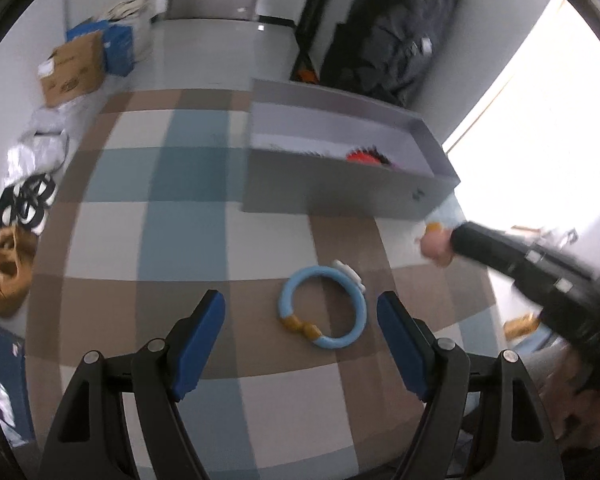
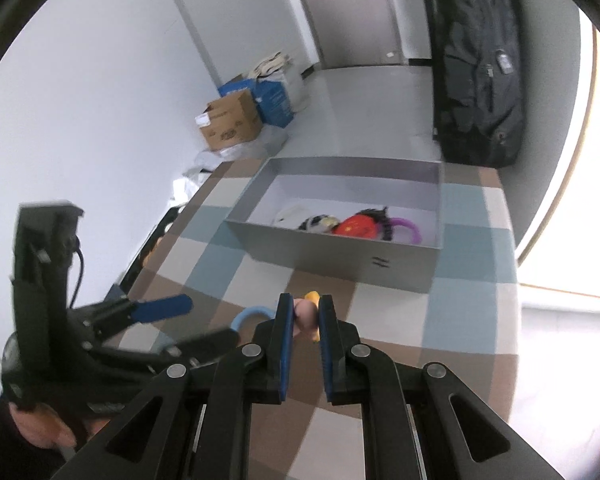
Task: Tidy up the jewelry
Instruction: 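Grasp the blue ring teether with the left gripper while the right holds the pink toy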
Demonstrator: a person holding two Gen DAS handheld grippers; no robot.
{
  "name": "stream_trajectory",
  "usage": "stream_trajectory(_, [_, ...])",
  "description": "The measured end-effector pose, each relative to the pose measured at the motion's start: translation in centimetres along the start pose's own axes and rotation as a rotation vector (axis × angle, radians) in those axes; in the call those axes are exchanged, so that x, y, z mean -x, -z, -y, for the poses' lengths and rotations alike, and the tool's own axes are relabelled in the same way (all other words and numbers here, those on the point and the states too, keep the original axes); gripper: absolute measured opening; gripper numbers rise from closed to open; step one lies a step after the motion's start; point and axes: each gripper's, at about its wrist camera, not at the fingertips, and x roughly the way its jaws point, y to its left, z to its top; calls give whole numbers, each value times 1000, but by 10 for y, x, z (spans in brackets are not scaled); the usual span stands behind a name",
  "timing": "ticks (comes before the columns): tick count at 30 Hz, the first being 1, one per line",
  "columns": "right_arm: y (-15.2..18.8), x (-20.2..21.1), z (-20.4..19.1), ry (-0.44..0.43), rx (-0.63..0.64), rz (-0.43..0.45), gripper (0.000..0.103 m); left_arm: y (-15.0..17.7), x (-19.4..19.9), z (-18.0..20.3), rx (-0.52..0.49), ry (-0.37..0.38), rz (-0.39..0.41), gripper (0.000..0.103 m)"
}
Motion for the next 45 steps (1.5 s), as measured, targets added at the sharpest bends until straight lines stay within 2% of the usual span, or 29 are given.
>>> stream_trajectory(4, [1,9,11,6,-27,14,11,3,-13,12,-26,4,-48,75])
stream_trajectory(11, [4,19,20,14,-35,33,11,7,-27,24,-61,-82,-75,75])
stream_trajectory(13, [5,20,21,13,-39,34,11,9,-26,26,-76,-115,-57,75])
stream_trajectory(16, [5,24,22,14,-36,43,11,12,-24,28,-68,-108,-45,75])
stream_trajectory(22, [5,25,23,14,-39,49,11,16,-24,30,-87,-158,-28,75])
stream_trajectory(27, [5,26,23,15,-40,52,11,14,-27,28,-71,-155,-22,74])
stream_trajectory(31, [5,26,22,21,-32,49,11,13,-29,33,-118,-199,-29,61])
stream_trajectory(32, [5,25,22,19,-32,48,11,13,-29,34,-123,-194,-28,56])
stream_trajectory(39, [3,22,15,27,-9,47,11,7,-22,28,-73,-122,-23,56])
stream_trajectory(45, [3,19,16,25,-9,40,11,-1,-8,25,-30,-85,29,56])
